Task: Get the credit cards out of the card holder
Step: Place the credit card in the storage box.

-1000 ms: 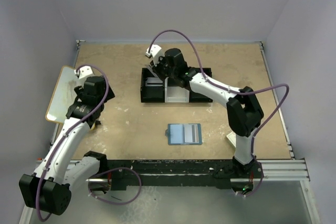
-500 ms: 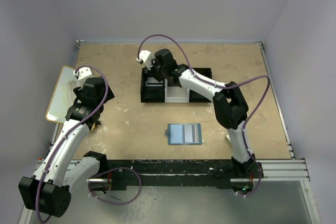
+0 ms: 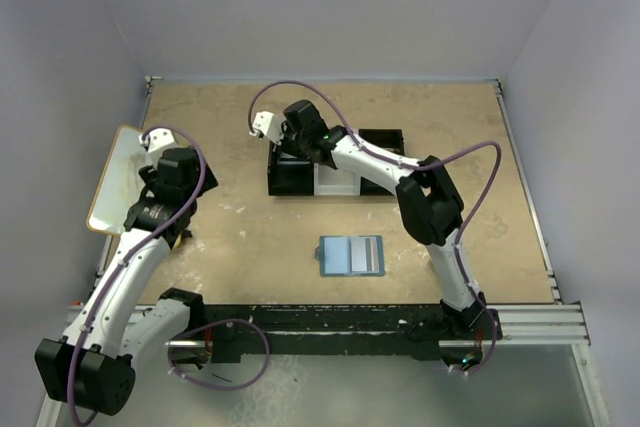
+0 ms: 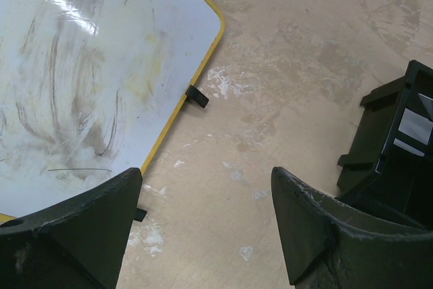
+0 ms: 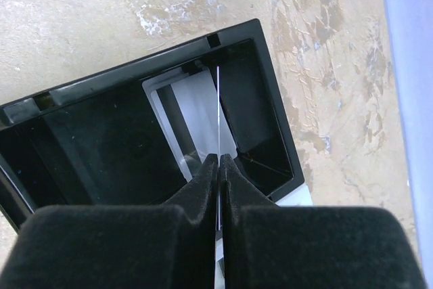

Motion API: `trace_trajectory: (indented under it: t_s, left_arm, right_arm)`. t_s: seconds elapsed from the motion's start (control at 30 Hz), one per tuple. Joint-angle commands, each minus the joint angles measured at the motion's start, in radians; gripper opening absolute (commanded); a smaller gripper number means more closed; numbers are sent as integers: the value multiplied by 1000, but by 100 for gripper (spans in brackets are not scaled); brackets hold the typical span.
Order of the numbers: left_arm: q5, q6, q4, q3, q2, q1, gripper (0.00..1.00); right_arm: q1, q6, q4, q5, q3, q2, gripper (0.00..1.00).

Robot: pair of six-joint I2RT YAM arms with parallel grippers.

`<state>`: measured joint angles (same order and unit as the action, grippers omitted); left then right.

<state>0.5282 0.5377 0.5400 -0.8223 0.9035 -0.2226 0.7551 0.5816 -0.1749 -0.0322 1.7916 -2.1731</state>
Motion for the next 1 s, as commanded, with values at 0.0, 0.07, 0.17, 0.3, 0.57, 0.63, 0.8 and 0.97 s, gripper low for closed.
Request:
trace_trajectory:
  t_s: [0.0,0.07,0.17,0.3,0.57,0.63,0.8,0.97]
  left_arm:
    - [10,-6,-31,-2,-31,4,75]
    - [23,-4,-32,-2,-44,5,76]
    - [40,2,-35,3,-59,5,76]
    - [58,11,-36,5,-71,5,76]
    - [91,18,-38,10,-106,3,76]
    - [92,19,-39,10,-108,5,77]
    - [92,19,-35,8,-103,4,77]
    - [87,19,-38,9,-100,5,77]
  right_arm:
    - [12,88,1,-45,37,0,0]
    - [12,103,2,-51,35,-10,0]
    - [16,123,3,-87,46,-23,0]
    - [21,153,12,-88,50,-37,0]
    - [23,179,43,-136,57,-59,0]
    - [23,184,44,-143,55,-60,0]
    - [23,212,59,-161,27,-63,0]
    - [24,242,88,-170,3,-72,0]
